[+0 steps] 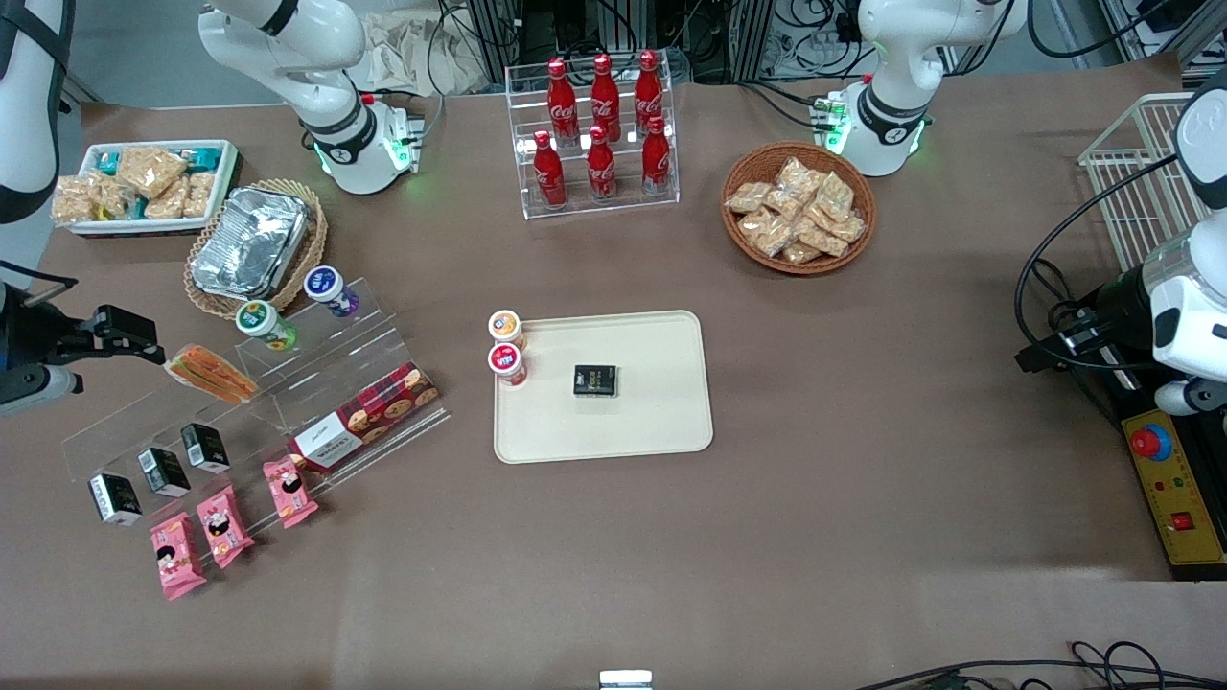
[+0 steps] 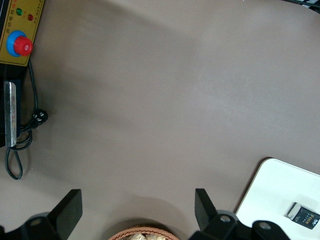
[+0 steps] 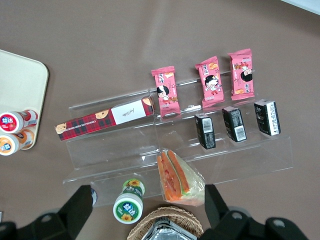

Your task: Place sandwich on tray

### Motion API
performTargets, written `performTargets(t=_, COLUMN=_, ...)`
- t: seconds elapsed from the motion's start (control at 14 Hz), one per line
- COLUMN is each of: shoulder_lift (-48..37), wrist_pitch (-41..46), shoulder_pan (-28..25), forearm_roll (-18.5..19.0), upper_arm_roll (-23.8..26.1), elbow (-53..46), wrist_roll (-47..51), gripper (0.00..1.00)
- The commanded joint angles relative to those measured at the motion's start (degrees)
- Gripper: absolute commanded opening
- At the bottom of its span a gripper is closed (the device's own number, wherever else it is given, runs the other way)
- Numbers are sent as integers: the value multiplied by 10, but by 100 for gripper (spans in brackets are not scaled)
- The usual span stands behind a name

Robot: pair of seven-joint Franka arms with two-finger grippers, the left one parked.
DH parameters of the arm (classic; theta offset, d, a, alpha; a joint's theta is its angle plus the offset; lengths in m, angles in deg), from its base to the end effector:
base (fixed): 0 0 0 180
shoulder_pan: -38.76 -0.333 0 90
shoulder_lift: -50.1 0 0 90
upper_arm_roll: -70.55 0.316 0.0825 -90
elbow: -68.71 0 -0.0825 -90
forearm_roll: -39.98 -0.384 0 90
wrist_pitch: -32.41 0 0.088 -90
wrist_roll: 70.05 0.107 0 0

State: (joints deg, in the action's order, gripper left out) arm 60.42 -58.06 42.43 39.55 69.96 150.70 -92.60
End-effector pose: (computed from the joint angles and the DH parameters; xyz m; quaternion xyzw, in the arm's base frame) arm 0.6077 -0.0439 0.5863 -0.9872 -0.1589 0.0150 0.0065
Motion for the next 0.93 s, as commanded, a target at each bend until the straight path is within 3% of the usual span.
performTargets(t=0.0, shoulder_lift=-3, wrist_pitch=3, shoulder_pan=4, forearm_roll=3, upper_arm_roll=1, elbow=-9, wrist_roll=-4, gripper=100)
performTargets(t=0.5, shoulder_lift=-14, wrist_pitch=7, shoulder_pan=5, forearm_roll=3, upper_arm_roll=0, elbow=8, wrist_roll=2, gripper=100)
performTargets(t=0.86, shoulder_lift=-64, wrist_pitch=-9, shoulder_pan=4, forearm_roll=10, upper_arm_roll=-16, elbow=90, wrist_roll=0, gripper=100)
